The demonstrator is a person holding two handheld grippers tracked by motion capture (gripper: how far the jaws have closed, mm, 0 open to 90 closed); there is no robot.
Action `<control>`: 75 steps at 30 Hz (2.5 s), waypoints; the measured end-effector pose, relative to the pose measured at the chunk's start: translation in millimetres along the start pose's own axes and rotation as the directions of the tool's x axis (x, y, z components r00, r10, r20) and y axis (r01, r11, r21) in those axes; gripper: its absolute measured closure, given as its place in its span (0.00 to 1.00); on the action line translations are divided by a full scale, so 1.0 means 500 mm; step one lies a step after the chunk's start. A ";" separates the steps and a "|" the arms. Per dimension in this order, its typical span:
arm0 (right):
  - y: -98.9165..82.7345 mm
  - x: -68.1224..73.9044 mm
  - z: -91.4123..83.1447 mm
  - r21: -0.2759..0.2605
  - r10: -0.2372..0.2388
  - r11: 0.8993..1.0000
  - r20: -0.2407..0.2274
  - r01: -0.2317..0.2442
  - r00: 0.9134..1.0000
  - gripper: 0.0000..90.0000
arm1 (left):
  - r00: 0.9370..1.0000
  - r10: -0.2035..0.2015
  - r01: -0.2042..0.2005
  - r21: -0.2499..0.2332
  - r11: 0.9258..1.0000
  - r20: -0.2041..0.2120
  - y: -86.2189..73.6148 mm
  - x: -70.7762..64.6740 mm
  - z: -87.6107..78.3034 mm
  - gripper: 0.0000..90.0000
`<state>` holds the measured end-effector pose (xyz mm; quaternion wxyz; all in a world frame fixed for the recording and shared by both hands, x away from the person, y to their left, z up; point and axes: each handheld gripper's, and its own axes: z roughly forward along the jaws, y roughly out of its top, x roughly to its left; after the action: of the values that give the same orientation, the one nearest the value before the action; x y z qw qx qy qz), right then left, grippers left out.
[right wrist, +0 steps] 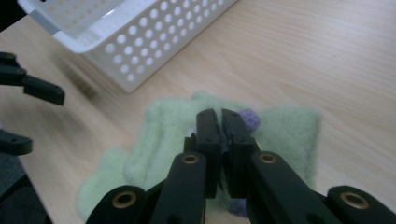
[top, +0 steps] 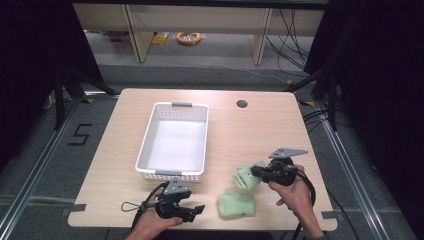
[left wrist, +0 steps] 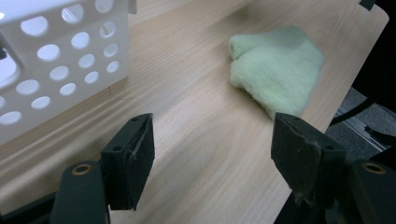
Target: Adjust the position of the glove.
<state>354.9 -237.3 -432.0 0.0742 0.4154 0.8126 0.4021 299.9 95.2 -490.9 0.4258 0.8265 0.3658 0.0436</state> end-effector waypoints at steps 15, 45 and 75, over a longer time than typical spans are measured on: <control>-0.039 0.092 0.001 0.000 -0.041 0.999 -0.084 0.041 0.996 0.97 | 1.000 -0.009 0.009 -0.003 1.000 0.003 -0.001 -0.004 0.004 0.30; -0.109 0.114 0.055 0.051 0.040 0.998 -0.079 -0.036 0.996 0.89 | 0.999 -0.001 0.001 -0.007 1.000 0.042 -0.004 -0.030 0.016 0.32; -0.123 0.046 0.030 0.166 0.020 0.986 -0.053 -0.011 0.998 0.90 | 0.986 0.069 -0.071 0.008 0.997 0.152 0.048 -0.064 0.086 0.81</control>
<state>308.9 -232.1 -481.1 0.0141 0.4154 0.8417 0.3447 306.5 36.9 -492.7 0.4450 0.8426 0.3032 -0.0069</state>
